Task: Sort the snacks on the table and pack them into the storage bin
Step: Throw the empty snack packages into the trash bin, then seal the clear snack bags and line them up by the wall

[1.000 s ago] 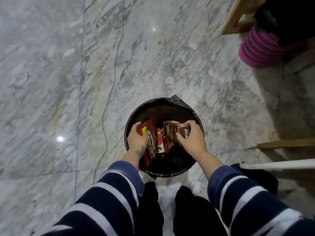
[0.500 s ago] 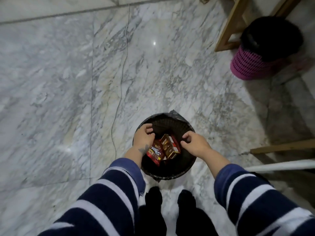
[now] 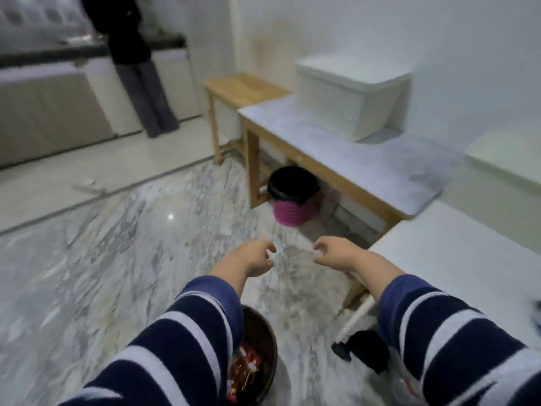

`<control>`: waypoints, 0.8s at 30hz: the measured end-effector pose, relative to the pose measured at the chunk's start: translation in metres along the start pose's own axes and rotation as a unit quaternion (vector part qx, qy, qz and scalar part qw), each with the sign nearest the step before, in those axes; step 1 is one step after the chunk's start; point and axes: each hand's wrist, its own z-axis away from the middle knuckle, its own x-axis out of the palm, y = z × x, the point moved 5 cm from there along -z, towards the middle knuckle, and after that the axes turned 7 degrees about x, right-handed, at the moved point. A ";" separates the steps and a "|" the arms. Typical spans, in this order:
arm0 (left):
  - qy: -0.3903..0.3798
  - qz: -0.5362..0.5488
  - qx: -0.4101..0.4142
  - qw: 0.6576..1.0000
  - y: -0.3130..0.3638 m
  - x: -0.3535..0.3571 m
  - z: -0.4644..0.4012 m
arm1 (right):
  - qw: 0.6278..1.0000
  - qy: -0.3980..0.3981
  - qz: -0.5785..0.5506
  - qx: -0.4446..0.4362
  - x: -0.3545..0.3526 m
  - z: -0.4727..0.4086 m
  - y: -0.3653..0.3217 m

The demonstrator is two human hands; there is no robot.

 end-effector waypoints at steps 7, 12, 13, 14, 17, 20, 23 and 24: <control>-0.020 -0.053 0.180 0.982 0.152 0.007 -0.016 | 0.986 0.100 -0.074 0.113 -0.043 0.117 0.114; -0.081 -0.088 0.269 0.956 0.264 0.063 -0.015 | 0.954 0.154 -0.137 0.217 -0.041 0.204 0.216; -0.090 -0.099 0.283 0.950 0.285 0.075 -0.014 | 0.946 0.160 -0.147 0.240 -0.038 0.220 0.237; -0.097 -0.112 0.299 0.943 0.308 0.088 -0.011 | 0.938 0.168 -0.154 0.261 -0.036 0.238 0.258; -0.116 -0.127 0.343 0.923 0.377 0.125 -0.001 | 0.918 0.181 -0.172 0.307 -0.031 0.289 0.318; -0.133 -0.129 0.375 0.909 0.445 0.163 0.009 | 0.902 0.188 -0.195 0.337 -0.028 0.334 0.376; -0.153 -0.120 0.397 0.897 0.510 0.202 0.018 | 0.881 0.215 -0.208 0.367 -0.028 0.370 0.438; -0.155 -0.118 0.407 0.892 0.530 0.215 0.022 | 0.877 0.223 -0.204 0.373 -0.028 0.381 0.458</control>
